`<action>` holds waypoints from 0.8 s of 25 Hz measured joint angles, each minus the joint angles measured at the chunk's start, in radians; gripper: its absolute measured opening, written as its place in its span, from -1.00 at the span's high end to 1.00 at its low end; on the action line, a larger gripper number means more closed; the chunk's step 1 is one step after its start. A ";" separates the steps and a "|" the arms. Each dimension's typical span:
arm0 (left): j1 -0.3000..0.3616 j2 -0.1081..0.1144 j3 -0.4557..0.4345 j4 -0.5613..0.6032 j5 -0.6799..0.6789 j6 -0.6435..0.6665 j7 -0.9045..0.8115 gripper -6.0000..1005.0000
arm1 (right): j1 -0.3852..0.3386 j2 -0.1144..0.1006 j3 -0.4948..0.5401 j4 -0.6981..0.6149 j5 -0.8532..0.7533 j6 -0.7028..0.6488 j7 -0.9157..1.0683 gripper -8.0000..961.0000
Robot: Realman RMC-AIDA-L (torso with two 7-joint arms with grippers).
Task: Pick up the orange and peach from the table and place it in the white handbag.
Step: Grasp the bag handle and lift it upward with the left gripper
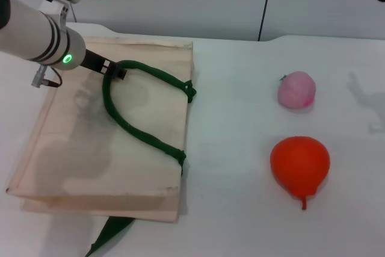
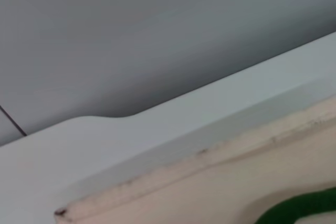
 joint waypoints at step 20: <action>-0.027 -0.001 0.037 -0.076 -0.003 0.077 0.001 0.06 | 0.000 0.000 0.002 -0.002 0.000 0.011 -0.002 -0.82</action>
